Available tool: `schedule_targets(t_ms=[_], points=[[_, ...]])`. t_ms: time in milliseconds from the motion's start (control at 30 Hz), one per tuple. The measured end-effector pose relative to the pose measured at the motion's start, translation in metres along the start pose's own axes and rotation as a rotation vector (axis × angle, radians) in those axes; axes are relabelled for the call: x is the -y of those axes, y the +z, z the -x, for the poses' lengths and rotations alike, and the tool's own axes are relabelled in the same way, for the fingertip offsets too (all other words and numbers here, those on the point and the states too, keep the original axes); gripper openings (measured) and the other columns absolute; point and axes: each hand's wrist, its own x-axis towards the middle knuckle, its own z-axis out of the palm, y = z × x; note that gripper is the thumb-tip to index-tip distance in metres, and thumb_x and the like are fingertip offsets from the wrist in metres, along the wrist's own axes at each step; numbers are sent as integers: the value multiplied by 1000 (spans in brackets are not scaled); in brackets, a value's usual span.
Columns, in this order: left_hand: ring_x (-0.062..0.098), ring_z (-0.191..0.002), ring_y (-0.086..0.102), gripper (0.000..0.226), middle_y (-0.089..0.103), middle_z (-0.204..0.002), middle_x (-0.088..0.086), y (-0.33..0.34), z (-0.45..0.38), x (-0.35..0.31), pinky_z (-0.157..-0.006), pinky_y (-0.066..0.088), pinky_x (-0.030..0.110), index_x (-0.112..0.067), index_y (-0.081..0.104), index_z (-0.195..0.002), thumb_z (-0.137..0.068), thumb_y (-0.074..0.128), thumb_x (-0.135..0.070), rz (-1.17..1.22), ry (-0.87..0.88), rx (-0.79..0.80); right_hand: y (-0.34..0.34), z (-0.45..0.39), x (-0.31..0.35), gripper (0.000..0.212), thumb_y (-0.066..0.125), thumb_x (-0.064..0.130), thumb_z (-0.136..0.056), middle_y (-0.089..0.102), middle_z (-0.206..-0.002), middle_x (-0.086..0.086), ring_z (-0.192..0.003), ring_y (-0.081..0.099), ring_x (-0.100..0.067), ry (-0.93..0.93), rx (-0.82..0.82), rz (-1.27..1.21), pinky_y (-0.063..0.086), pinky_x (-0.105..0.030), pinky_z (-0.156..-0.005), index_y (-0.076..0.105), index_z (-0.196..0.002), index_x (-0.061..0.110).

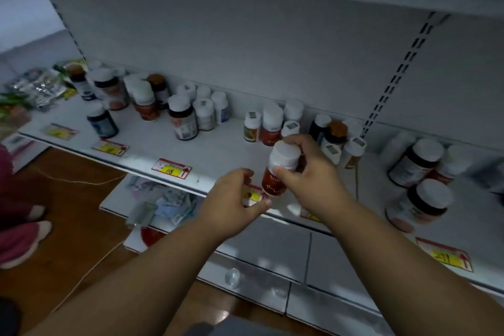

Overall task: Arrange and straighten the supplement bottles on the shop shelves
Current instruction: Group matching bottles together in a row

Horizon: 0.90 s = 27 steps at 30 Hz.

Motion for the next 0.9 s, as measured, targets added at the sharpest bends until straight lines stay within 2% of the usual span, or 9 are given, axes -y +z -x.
schedule_targets(t_ms=[100,200,267,333,467,633,700,833,900], points=[[19,-113,54,79,59,-124,3,-16,-23,29,-94,46,35,-18,46,-135,-74,64,-65,-149,25,4,28,-19,0,47,73,30,-78,53,-106,15,-89,53,-1,2,-15,73,46,-25,-81,49,-118,37],[25,-118,50,80,54,-133,7,-20,-44,50,-98,41,35,-16,42,-140,-77,62,-62,-265,120,57,52,-38,3,48,70,35,-79,51,-108,18,-94,52,-5,80,48,122,41,-23,-78,46,-119,43],[28,-121,47,82,52,-134,10,-20,-56,62,-101,39,35,-13,41,-141,-79,63,-61,-295,202,72,65,-48,4,48,69,35,-80,51,-110,19,-97,52,-5,112,35,131,40,-24,-81,45,-122,43],[30,-114,51,78,57,-124,12,-21,-67,72,-96,41,37,-7,49,-134,-78,66,-58,-265,293,50,78,-55,6,49,69,32,-81,52,-113,17,-99,52,-6,138,-1,128,40,-24,-83,46,-123,40],[33,-85,57,58,60,-91,14,-18,-76,87,-71,46,37,0,62,-102,-74,66,-51,-180,409,-26,103,-58,5,50,71,28,-82,53,-114,12,-101,53,-8,179,-14,155,40,-23,-84,47,-126,33],[34,-76,58,49,59,-82,14,-11,-78,99,-65,46,37,2,62,-93,-65,77,-36,-237,443,-24,121,-55,7,47,69,24,-86,57,-123,1,-105,51,-10,121,-51,198,40,-24,-87,49,-128,23],[35,-78,58,50,60,-83,14,-11,-80,101,-67,46,38,1,62,-94,-63,78,-35,-247,444,-6,122,-54,6,46,69,25,-86,57,-121,1,-103,50,-9,120,-58,222,40,-22,-85,50,-128,22],[36,-88,57,52,61,-93,14,-12,-82,101,-74,45,39,0,61,-102,-69,71,-40,-276,440,36,124,-48,3,44,71,28,-84,60,-113,5,-96,50,-1,130,-151,228,37,-3,-78,52,-124,23],[34,-93,56,54,61,-99,13,-12,-83,102,-77,43,39,-2,60,-107,-73,68,-42,-264,428,61,126,-45,4,45,71,27,-84,59,-113,4,-96,50,-1,117,-166,243,37,-2,-79,52,-125,22]])
